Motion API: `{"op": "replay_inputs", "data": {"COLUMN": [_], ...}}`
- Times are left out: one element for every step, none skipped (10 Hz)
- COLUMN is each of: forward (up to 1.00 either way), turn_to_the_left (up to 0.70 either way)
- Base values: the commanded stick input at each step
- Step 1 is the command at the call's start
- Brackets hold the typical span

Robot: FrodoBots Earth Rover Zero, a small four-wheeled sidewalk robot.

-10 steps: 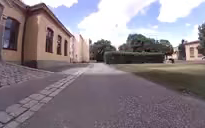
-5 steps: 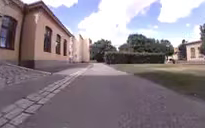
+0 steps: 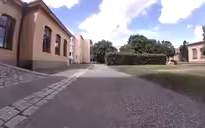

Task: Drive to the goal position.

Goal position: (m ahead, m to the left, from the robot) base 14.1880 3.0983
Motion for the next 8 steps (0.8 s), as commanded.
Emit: {"op": "replay_inputs", "data": {"forward": [0.85, 0.85, 0.85, 0.85, 0.85, 0.85, 0.85, 0.85], "turn_to_the_left": [0.01, 0.01, 0.01, 0.01, 0.01, 0.01, 0.01, 0.01]}}
